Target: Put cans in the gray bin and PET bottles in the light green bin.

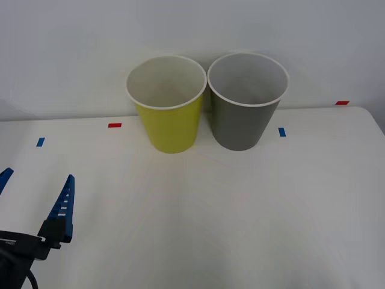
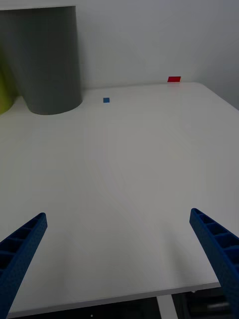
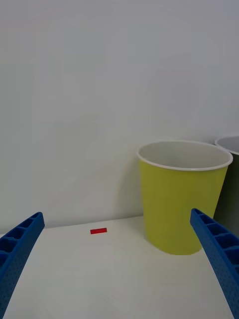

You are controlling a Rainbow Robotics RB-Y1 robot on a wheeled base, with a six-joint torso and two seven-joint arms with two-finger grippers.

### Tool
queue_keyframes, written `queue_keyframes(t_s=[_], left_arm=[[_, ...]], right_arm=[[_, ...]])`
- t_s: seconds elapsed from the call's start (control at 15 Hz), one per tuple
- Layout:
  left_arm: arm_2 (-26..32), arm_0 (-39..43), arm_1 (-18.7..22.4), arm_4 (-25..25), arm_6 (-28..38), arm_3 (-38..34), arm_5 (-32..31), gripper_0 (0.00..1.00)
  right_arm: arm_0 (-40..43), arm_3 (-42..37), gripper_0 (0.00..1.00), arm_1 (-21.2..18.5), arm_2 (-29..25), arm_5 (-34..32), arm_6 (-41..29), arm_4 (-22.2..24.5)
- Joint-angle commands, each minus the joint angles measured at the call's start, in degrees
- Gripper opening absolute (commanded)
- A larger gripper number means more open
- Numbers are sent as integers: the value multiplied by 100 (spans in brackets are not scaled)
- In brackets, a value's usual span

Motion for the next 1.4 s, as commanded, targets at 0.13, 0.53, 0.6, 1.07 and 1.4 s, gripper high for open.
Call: queue_keyframes(t_s=[0.13, 0.53, 0.6, 1.07, 1.4], left_arm=[[-202, 755, -5, -371, -25, 221, -431, 100], [-465, 1308, -567, -1066, -7, 1161, -1513, 100], [-483, 1466, -655, -1092, 10, 1205, -1609, 100], [-527, 1976, -857, -1154, 54, 1223, -1750, 100], [-527, 1976, -857, -1154, 54, 1223, -1750, 100]], right_arm=[[0, 0, 100, 0, 0, 0, 0, 0], [0, 0, 100, 0, 0, 0, 0, 0], [0, 0, 100, 0, 0, 0, 0, 0], [0, 0, 100, 0, 0, 0, 0, 0], [0, 0, 100, 0, 0, 0, 0, 0]])
